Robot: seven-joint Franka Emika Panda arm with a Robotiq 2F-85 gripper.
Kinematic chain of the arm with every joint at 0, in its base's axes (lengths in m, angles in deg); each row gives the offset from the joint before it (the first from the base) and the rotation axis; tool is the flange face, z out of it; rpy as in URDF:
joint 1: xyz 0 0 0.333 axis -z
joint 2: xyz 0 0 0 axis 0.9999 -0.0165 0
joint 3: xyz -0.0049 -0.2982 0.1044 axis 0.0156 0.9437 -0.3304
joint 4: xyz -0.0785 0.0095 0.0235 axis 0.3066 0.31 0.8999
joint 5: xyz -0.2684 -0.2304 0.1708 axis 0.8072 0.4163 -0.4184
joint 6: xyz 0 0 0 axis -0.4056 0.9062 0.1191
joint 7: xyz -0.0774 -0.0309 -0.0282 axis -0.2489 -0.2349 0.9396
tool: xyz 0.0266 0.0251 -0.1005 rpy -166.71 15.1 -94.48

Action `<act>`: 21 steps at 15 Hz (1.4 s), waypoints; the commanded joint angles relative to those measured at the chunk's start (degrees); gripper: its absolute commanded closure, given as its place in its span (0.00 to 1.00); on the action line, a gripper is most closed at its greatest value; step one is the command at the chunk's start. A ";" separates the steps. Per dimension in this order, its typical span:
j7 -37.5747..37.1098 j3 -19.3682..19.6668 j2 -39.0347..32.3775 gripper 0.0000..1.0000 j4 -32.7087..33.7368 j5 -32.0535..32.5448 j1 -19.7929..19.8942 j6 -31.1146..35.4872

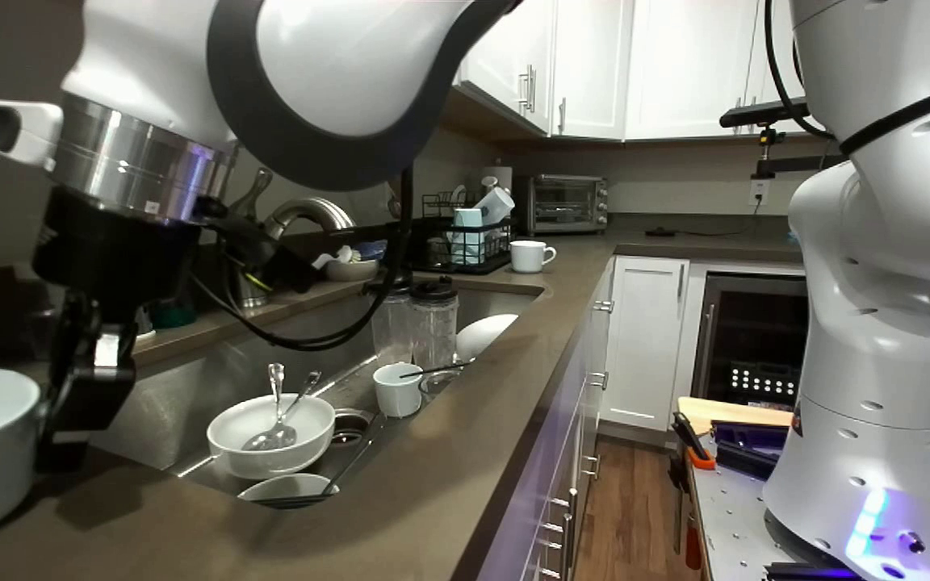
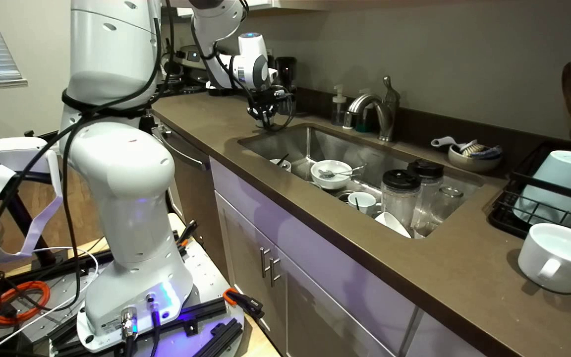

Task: Get the cup on the left and pour the water in the sink, and put it on the left side of the sink

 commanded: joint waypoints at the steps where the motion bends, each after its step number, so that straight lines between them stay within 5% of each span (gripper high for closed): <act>1: 0.21 0.90 -0.01 0.84 0.16 -0.45 -0.93 -0.02; 2: 0.21 0.90 -0.01 0.94 0.16 -0.45 -0.93 -0.02; 14: -0.02 0.58 -0.03 0.94 0.42 -2.24 -1.33 -1.00; 15: -0.03 0.63 -0.03 0.84 0.45 -2.23 -1.41 -1.05; 20: -0.04 0.66 -0.04 0.84 0.45 -2.23 -1.44 -1.04; 21: -0.04 0.66 -0.04 0.94 0.44 -2.23 -1.44 -1.04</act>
